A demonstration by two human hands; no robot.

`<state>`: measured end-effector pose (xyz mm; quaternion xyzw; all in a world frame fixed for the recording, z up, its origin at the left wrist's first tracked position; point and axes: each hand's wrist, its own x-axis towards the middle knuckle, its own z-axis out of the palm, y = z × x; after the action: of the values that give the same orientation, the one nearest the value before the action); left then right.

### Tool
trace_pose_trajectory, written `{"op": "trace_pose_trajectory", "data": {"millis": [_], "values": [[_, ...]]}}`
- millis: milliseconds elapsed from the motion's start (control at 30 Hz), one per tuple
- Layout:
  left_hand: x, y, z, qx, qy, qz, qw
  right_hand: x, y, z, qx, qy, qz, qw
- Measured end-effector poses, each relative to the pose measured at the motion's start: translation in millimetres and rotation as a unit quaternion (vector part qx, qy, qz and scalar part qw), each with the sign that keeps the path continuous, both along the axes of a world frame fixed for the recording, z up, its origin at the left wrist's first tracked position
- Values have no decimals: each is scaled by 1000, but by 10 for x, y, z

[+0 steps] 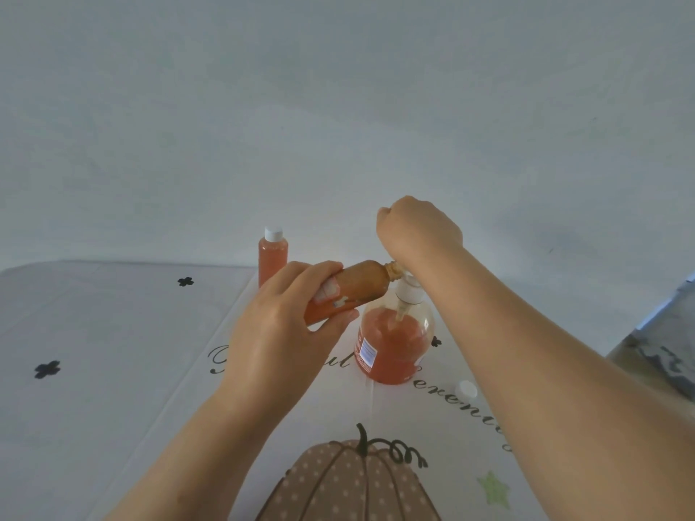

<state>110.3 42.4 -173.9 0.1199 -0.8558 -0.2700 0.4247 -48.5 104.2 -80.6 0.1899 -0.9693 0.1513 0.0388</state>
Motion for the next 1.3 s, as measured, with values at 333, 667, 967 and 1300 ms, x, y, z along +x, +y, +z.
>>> {"op": "trace_pose_trajectory", "data": {"millis": [333, 667, 967, 1300], "values": [[11, 25, 4, 3, 8, -7, 1000, 4, 28, 57, -26, -1, 2, 1000], [-16, 14, 34, 1, 11, -11, 1000, 12, 21, 93, -11, 10, -5, 1000], [-18, -61, 10, -4, -17, -18, 1000, 47, 40, 11, -3, 2, -21, 1000], [-75, -27, -1, 3, 19, -25, 999, 23, 32, 128, 4, 23, -13, 1000]]}}
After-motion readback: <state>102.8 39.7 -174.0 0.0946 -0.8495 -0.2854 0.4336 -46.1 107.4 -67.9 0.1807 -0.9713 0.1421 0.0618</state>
